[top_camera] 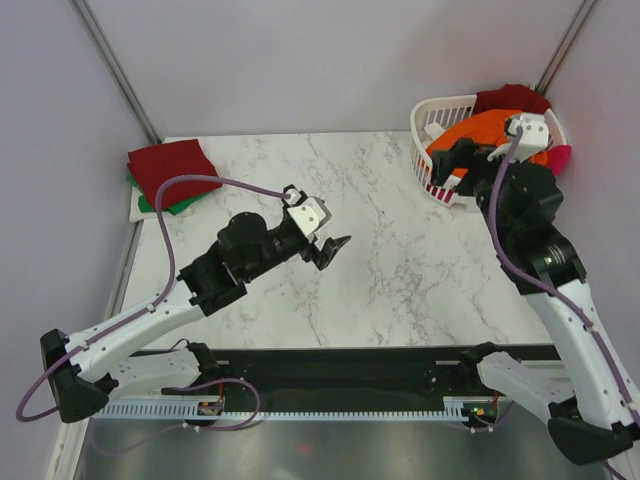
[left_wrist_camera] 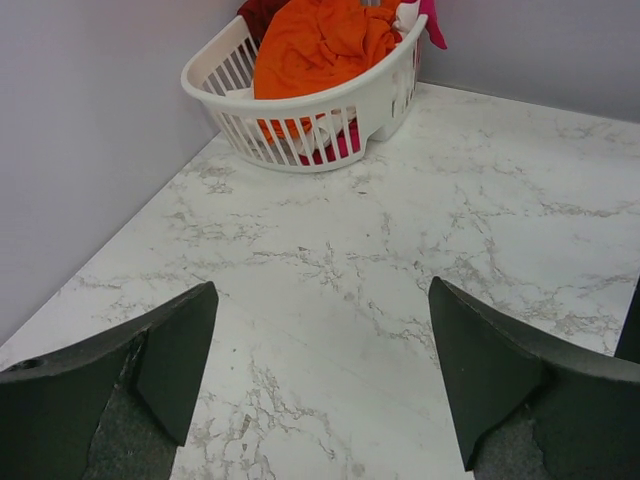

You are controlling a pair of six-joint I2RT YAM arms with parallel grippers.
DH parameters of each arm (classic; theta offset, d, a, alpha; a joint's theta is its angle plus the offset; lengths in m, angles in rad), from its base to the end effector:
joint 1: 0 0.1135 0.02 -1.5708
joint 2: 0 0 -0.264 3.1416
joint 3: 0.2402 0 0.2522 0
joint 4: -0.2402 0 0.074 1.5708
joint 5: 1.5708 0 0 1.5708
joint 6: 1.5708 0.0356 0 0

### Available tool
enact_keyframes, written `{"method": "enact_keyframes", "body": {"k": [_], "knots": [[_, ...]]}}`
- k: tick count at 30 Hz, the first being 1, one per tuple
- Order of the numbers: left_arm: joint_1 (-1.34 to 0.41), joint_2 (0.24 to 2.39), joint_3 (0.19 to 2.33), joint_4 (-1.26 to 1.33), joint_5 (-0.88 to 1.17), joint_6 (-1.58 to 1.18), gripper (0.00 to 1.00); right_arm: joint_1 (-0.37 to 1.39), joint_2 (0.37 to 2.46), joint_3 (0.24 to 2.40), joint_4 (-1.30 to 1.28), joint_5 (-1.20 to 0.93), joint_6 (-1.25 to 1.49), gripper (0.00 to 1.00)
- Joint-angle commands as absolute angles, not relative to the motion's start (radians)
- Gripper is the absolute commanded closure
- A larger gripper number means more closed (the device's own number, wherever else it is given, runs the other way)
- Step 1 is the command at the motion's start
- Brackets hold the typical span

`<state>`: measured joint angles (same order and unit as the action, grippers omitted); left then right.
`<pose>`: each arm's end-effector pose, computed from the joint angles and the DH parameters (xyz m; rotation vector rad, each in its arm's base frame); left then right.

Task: Fold and stack the t-shirts
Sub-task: Grab the tshirt from the pile

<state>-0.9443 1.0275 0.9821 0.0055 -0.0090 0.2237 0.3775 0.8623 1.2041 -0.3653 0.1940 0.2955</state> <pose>0.1412 -0.1946 0.3839 0.8975 1.3708 -0.5481 0.1585 0.0555 0.4500 0.0863 1.6038 0.3688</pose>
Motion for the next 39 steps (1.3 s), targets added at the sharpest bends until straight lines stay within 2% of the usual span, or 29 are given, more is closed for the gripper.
{"method": "enact_keyframes", "body": {"k": [1, 3, 5, 6, 8, 9, 12, 17, 21, 27, 34, 39], "knots": [[-0.953, 1.008, 0.983, 0.011, -0.055, 0.281, 0.07, 0.367, 1.072, 1.380, -0.436, 0.494, 0.209, 0.02], [-0.954, 1.008, 0.980, 0.009, -0.063, 0.287, 0.07, 0.300, 1.216, 1.509, -0.471, 0.544, 0.193, 0.02], [-0.959, 1.009, 0.980, 0.008, -0.072, 0.294, 0.07, 0.221, 1.299, 1.622, -0.492, 0.484, 0.221, 0.02], [-0.960, 1.011, 0.979, 0.006, -0.078, 0.298, 0.07, 0.119, 1.375, 1.653, -0.500, 0.453, 0.244, 0.02], [-0.966, 1.012, 0.979, 0.006, -0.084, 0.302, 0.07, -0.001, 1.457, 1.726, -0.511, 0.264, 0.308, 0.04], [-0.966, 1.012, 0.977, 0.006, -0.084, 0.302, 0.07, -0.134, 1.542, 1.742, -0.512, 0.211, 0.377, 0.06], [-0.968, 1.015, 0.979, 0.006, -0.084, 0.304, 0.07, -0.273, 1.725, 1.821, -0.515, 0.027, 0.428, 0.12], [-0.968, 1.029, 0.980, 0.006, -0.100, 0.314, 0.07, -0.347, 1.946, 1.965, -0.515, -0.135, 0.439, 0.22], [-0.968, 1.035, 0.988, 0.006, -0.086, 0.308, 0.07, -0.374, 2.052, 2.019, -0.512, -0.187, 0.451, 0.23], [-0.968, 1.028, 0.988, 0.006, -0.084, 0.307, 0.06, -0.376, 2.106, 2.028, -0.489, -0.235, 0.463, 0.28], [-0.968, 1.035, 0.986, 0.006, -0.083, 0.310, 0.06, -0.376, 2.102, 1.982, -0.482, -0.227, 0.454, 0.50], [-0.968, 1.037, 0.985, 0.006, -0.084, 0.314, 0.06, -0.374, 2.077, 1.937, -0.477, -0.210, 0.442, 0.55]]}}
